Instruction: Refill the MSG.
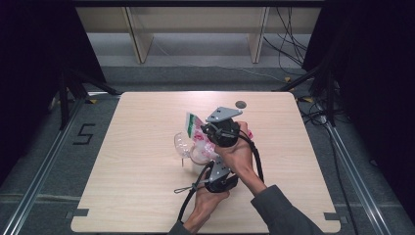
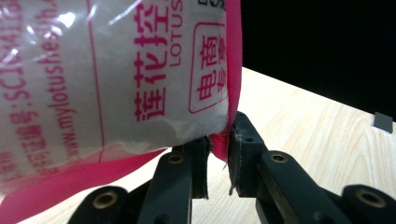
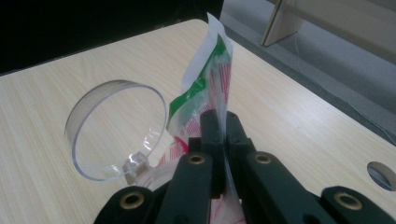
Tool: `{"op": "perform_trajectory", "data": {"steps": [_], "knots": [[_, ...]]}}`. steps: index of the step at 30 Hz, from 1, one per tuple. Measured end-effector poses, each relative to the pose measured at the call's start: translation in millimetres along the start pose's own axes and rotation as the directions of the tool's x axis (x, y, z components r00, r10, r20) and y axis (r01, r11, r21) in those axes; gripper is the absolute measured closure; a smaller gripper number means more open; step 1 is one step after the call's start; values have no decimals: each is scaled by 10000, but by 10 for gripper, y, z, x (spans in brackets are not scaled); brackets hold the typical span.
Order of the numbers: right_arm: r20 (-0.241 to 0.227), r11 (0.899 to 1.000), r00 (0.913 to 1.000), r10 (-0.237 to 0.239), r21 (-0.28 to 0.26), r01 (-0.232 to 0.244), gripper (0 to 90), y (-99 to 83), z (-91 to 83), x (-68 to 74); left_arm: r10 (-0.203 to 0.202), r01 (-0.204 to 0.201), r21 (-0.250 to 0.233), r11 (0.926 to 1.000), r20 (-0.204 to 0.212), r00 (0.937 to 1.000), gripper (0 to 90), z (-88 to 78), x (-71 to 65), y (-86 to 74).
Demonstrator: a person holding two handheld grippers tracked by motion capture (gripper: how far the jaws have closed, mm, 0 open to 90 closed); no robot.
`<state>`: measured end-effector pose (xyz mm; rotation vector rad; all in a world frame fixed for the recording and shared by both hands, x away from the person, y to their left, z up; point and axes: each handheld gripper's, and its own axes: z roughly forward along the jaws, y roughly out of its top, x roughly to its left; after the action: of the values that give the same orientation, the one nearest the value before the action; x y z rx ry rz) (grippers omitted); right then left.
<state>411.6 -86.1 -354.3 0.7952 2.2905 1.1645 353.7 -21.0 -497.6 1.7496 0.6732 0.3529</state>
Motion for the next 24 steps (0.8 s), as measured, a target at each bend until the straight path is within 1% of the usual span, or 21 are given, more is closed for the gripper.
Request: {"op": "perform_trajectory", "data": {"steps": [4, 11, 12, 13, 15, 16, 18, 20, 21, 23, 24], "knots": [[14, 10000, 10000, -33, -66, 33, 900, -1, 4, -2, 27, -27, -6, 10000, -1, 10000, 788, 1, 1, -2], [15, 10000, 10000, 16, -16, -16, 900, 0, -5, -1, 49, -49, -18, 10000, 56, 10000, 788, 4, 3, 2], [12, 10000, 10000, -36, -19, 36, 900, 1, -6, -3, 58, -58, -19, 10000, 83, 9999, 788, 4, 4, 2], [41, 10000, 10000, 84, 8, -84, 900, 0, -12, 3, 88, -87, -27, 10000, 113, 9999, 788, 5, 7, 2], [73, 10000, 10000, 48, 28, -48, 900, 2, -18, 3, 95, -95, -24, 10000, 133, 9999, 789, 3, 10, 4], [25, 10000, 10000, -63, 4, 63, 900, 4, -17, -1, 90, -90, -34, 10000, 137, 9999, 789, 2, 10, 6], [32, 10000, 10000, -7, -10, 7, 900, 5, -18, 5, 81, -80, -61, 9999, 152, 9999, 789, 2, 7, 8], [60, 10000, 9999, -81, 3, 81, 900, 10, -22, 5, 81, -80, -78, 9999, 141, 9999, 788, 0, 7, 12], [55, 10000, 10000, -22, -33, 22, 900, 12, -23, 7, 77, -76, -86, 9999, 143, 9999, 789, -1, 8, 13], [49, 9999, 9999, -104, -28, 104, 900, 19, -28, 6, 88, -86, -118, 9999, 137, 9999, 789, -2, 13, 16], [59, 10000, 10000, 19, -67, -18, 900, 23, -25, 15, 96, -94, -126, 9999, 131, 9999, 789, -2, 17, 17]]}}
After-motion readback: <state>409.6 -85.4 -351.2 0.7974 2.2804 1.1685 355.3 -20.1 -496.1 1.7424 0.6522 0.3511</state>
